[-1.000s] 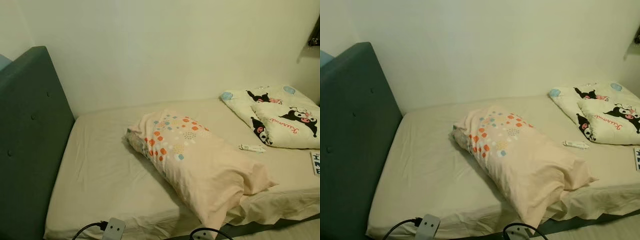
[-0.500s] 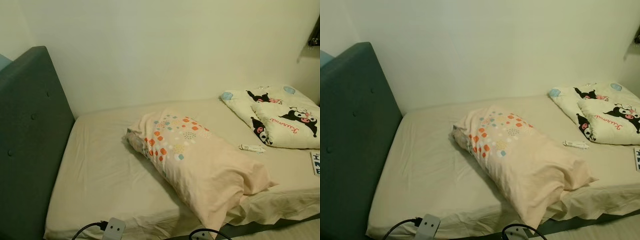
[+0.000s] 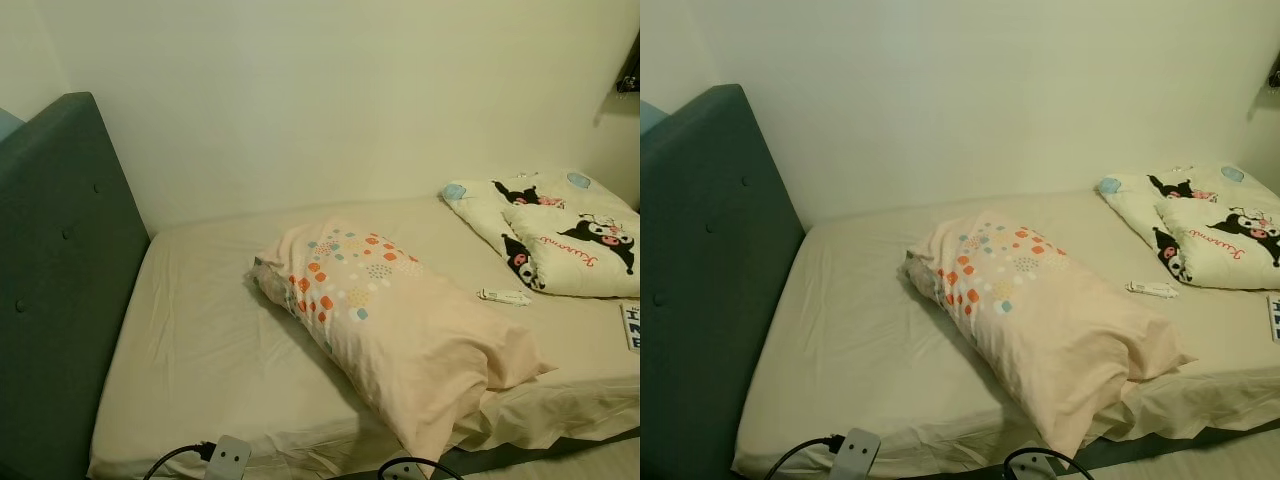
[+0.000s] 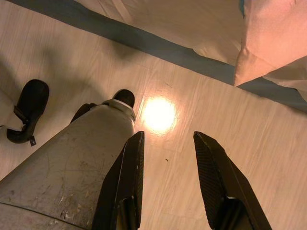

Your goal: Clean up the room

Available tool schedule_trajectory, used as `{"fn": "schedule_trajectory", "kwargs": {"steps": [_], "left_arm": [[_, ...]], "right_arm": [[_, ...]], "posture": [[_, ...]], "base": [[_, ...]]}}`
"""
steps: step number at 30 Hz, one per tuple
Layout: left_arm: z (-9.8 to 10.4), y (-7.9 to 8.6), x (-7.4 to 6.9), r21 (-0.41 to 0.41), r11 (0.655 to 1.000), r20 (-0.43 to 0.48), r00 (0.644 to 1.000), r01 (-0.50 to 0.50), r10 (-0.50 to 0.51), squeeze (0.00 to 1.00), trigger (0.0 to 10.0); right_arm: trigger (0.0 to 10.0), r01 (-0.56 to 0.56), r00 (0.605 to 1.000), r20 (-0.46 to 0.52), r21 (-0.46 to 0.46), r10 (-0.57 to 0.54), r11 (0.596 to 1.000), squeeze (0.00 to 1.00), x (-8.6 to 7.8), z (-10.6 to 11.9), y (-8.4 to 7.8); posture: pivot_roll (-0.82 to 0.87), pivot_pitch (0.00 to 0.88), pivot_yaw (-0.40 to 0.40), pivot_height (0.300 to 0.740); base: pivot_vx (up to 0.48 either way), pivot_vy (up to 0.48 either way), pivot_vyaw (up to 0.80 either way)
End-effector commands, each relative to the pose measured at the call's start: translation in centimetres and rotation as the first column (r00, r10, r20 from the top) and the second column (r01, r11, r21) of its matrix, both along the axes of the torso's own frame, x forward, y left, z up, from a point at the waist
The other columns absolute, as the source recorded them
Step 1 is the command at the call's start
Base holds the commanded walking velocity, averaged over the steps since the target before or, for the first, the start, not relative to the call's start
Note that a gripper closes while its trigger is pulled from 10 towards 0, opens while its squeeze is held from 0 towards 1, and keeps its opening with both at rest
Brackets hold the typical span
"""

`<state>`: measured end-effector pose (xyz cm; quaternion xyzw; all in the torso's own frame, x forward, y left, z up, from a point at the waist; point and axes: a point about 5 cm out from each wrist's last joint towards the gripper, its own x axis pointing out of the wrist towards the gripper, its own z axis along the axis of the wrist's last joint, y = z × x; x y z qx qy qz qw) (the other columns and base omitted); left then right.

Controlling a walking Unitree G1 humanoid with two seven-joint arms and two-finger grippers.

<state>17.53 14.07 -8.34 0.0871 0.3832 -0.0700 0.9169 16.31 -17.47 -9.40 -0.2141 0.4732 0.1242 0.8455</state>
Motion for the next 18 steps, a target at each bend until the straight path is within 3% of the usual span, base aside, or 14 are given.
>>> {"fn": "schedule_trajectory", "kwargs": {"steps": [1, 18], "left_arm": [[-0.03, 0.24, -0.08, 0.015, 1.000, -0.001, 1.000, 0.007, -0.007, 0.00, 10.0], [-0.07, 0.19, -0.12, 0.017, 1.000, -0.005, 1.000, 0.013, -0.013, 0.00, 10.0]], "right_arm": [[10.0, -0.010, 1.000, 0.001, -0.002, 0.010, 1.000, 0.00, -0.05, -0.02, 0.08], [10.0, -0.010, 1.000, 0.000, -0.004, 0.010, 1.000, 0.00, -0.08, -0.03, 0.04]], "posture": [[-0.06, 0.000, 0.003, 0.727], [-0.06, 0.000, 0.005, 0.727]], "base": [[0.000, 0.000, 0.00], [0.000, 0.000, 0.00]]}}
